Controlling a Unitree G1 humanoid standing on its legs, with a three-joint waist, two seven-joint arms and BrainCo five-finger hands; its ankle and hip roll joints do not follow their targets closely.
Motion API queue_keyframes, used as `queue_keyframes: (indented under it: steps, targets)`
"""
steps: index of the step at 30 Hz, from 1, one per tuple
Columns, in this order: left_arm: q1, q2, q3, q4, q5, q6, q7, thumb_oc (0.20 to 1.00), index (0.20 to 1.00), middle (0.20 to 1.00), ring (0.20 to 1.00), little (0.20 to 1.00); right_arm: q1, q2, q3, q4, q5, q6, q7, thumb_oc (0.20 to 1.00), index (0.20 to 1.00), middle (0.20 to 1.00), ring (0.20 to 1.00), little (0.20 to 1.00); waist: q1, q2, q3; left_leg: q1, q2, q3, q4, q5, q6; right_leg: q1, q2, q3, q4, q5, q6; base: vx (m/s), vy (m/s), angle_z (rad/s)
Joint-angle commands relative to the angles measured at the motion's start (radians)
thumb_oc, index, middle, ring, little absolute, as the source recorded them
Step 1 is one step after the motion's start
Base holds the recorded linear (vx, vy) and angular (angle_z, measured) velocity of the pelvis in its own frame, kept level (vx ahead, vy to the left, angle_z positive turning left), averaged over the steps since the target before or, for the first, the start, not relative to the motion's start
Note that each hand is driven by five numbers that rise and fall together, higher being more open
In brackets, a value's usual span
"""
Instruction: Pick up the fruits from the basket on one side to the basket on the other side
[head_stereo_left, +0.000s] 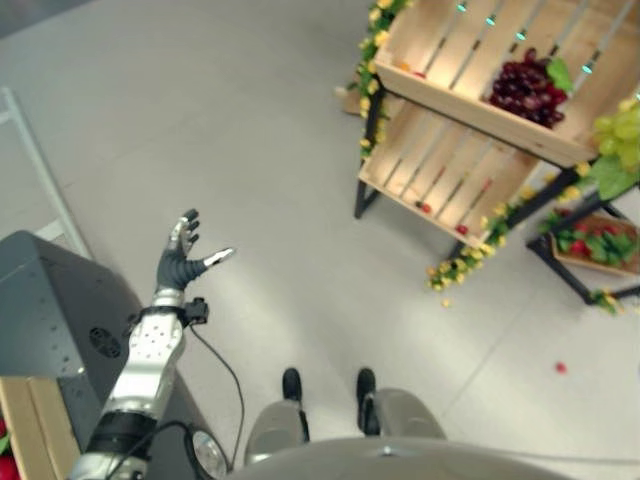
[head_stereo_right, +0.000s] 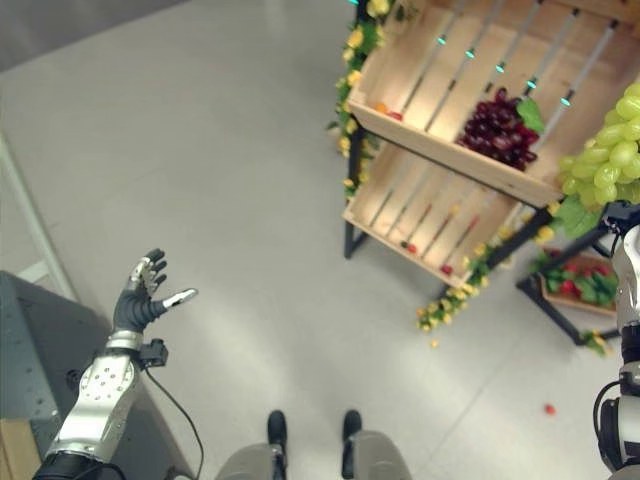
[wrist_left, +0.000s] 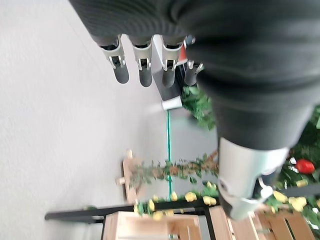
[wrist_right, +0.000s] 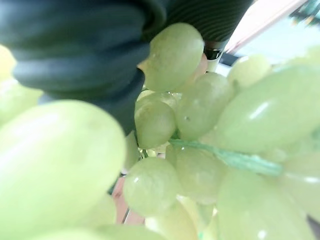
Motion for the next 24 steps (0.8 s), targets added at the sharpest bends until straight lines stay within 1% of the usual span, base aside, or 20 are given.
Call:
queue_keyframes:
  steps: [1, 6, 8, 9, 12, 13, 16, 18, 24]
  targets:
    - [-0.015, 0.028, 0.006, -0.045, 0.008, -0.053, 0.005, 1.0, 1.0, 1.0, 1.0, 1.0, -0.079, -0.052, 0.018, -0.047, 0.009, -0.067, -0.013, 0.2, 0.2, 0.2, 0.2, 0.2, 0.027, -0.047, -0.042, 0.043, -0.031, 0.033, 0.083, -0.129, 0.0, 0.097, 0.013, 0.003, -0.127, -0.004, 0.087, 0.0, 0.0, 0.0]
    - [-0.007, 0.028, -0.002, -0.049, 0.006, -0.052, -0.003, 1.0, 1.0, 1.0, 1.0, 1.0, -0.097, -0.062, 0.035, -0.04, 0.004, -0.062, -0.006, 0.2, 0.2, 0.2, 0.2, 0.2, 0.027, -0.036, -0.049, 0.066, -0.037, 0.036, 0.046, -0.121, 0.003, 0.104, 0.012, 0.0, -0.132, -0.002, 0.09, 0.0, 0.0, 0.0]
    - [-0.007, 0.03, -0.006, -0.047, 0.007, -0.052, -0.005, 1.0, 1.0, 1.0, 1.0, 1.0, -0.124, -0.065, 0.055, -0.029, 0.003, -0.059, -0.006, 0.2, 0.2, 0.2, 0.2, 0.2, 0.027, -0.031, -0.049, 0.068, -0.04, 0.038, 0.044, -0.124, 0.005, 0.104, 0.01, -0.002, -0.13, -0.004, 0.09, 0.0, 0.033, 0.04]
    - [-0.01, 0.034, -0.013, -0.046, 0.004, -0.052, -0.008, 1.0, 1.0, 1.0, 1.0, 1.0, -0.172, -0.064, 0.088, -0.009, 0.002, -0.055, -0.007, 0.2, 0.2, 0.2, 0.2, 0.2, 0.03, -0.028, -0.045, 0.067, -0.042, 0.041, 0.049, -0.127, 0.007, 0.1, 0.008, -0.004, -0.125, -0.005, 0.09, -0.01, 0.029, 0.04]
    - [-0.013, 0.041, -0.019, -0.046, -0.001, -0.051, -0.009, 1.0, 1.0, 1.0, 1.0, 1.0, -0.226, -0.069, 0.121, 0.007, -0.002, -0.048, -0.014, 0.2, 0.2, 0.2, 0.2, 0.2, 0.035, -0.029, -0.041, 0.064, -0.044, 0.042, 0.054, -0.131, 0.01, 0.096, 0.006, -0.004, -0.121, -0.004, 0.09, 0.0, 0.0, 0.0]
    - [-0.018, 0.043, -0.022, -0.042, -0.008, -0.052, -0.009, 1.0, 1.0, 1.0, 1.0, 1.0, -0.281, -0.061, 0.155, 0.032, 0.01, -0.047, -0.019, 0.2, 0.2, 0.2, 0.2, 0.2, 0.038, -0.027, -0.035, 0.06, -0.045, 0.043, 0.056, -0.133, 0.011, 0.089, 0.004, -0.001, -0.116, -0.002, 0.091, 0.0, 0.0, 0.0]
    - [-0.024, 0.049, -0.029, -0.042, -0.016, -0.053, -0.014, 1.0, 1.0, 1.0, 1.0, 1.0, -0.329, -0.051, 0.187, 0.058, 0.016, -0.044, -0.026, 0.2, 0.2, 0.2, 0.2, 0.2, 0.041, -0.025, -0.031, 0.052, -0.045, 0.045, 0.059, -0.132, 0.012, 0.078, 0.002, 0.0, -0.111, -0.001, 0.092, 0.0, 0.0, 0.0]
    - [-0.031, 0.056, -0.036, -0.041, -0.025, -0.051, -0.018, 1.0, 1.0, 1.0, 1.0, 1.0, -0.384, -0.052, 0.234, 0.079, 0.003, -0.031, -0.029, 0.2, 0.2, 0.2, 0.2, 0.2, 0.047, -0.026, -0.03, 0.038, -0.047, 0.045, 0.062, -0.13, 0.01, 0.065, 0.0, -0.003, -0.112, 0.002, 0.092, 0.0, 0.0, 0.0]
    - [-0.034, 0.06, -0.043, -0.032, -0.029, -0.051, -0.019, 1.0, 1.0, 1.0, 1.0, 1.0, -0.452, -0.044, 0.281, 0.062, -0.008, -0.028, -0.032, 0.2, 0.2, 0.2, 0.2, 0.2, 0.055, -0.032, -0.034, 0.024, -0.048, 0.042, 0.063, -0.128, 0.008, 0.06, -0.002, -0.008, -0.118, 0.005, 0.093, 0.0, 0.001, 0.01]
